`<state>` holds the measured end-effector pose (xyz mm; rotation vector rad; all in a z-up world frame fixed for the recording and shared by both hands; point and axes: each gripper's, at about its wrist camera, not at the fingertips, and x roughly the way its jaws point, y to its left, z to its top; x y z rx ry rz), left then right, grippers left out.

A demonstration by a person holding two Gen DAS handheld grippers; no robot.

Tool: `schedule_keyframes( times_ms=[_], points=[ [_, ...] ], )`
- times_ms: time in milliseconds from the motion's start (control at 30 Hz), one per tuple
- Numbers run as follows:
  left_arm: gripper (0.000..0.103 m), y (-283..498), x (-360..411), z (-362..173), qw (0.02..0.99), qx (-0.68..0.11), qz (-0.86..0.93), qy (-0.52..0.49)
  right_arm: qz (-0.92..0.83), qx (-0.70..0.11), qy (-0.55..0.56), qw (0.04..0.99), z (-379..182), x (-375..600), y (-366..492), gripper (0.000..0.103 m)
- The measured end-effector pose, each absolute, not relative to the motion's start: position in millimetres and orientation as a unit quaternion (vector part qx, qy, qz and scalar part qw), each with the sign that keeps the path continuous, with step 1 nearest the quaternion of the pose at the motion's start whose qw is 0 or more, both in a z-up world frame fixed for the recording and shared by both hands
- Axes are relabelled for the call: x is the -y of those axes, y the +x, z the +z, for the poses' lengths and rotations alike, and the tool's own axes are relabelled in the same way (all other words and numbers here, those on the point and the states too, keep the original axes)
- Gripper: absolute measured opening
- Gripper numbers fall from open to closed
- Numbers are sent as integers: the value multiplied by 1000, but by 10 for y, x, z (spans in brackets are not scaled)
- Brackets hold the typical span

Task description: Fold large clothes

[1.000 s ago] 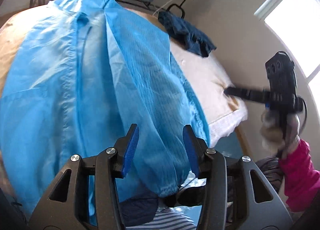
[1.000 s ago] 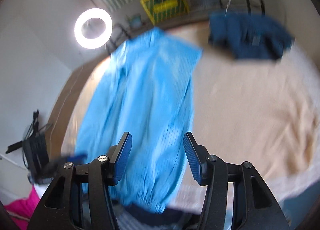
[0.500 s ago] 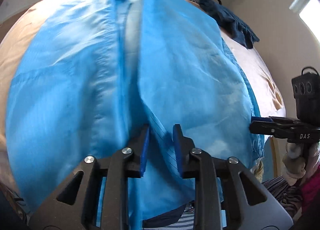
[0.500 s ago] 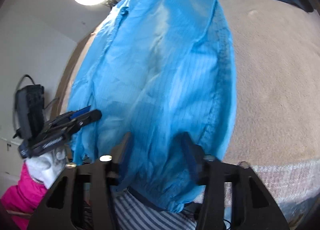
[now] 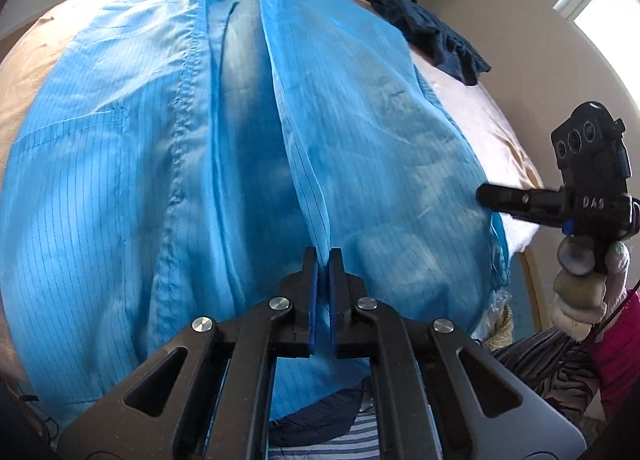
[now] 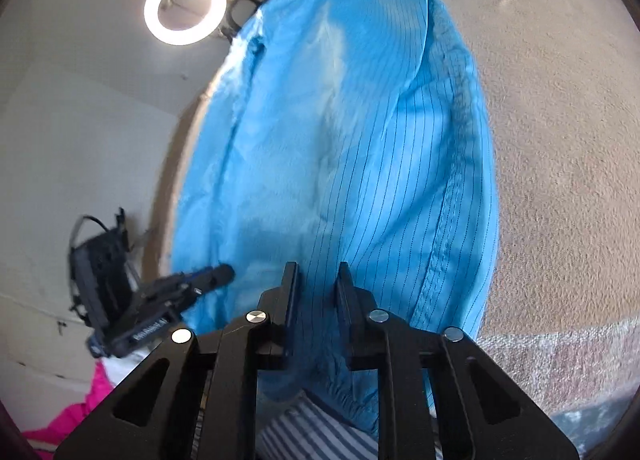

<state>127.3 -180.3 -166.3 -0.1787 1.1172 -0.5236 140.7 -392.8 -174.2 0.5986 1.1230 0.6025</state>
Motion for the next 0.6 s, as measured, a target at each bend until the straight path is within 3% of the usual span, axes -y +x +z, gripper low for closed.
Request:
schedule_keyframes(
  times_ms=[233,300,333,367,600],
  points=[
    [1,1244,1865,-1656,811,-521,-253,-79,283,-502,263,774,-1664,3889,1335,6],
    [1,1263,1840,-1662,812,-521,-250,-84,277,-513,244,775,-1669,3799,1356,11],
    [1,1263,1832,-1667,813,-521,-247,-82,276,-519,239,772,-1684,3843,1369,22],
    [1,1264,1816,-1673,814,-521,-244,-82,268,-522,238,774,-1702,3834,1385,42],
    [1,1269,1735,-1731,815,-524,-232,-84,294,-472,304,773,-1545,3944,1585,45]
  ],
)
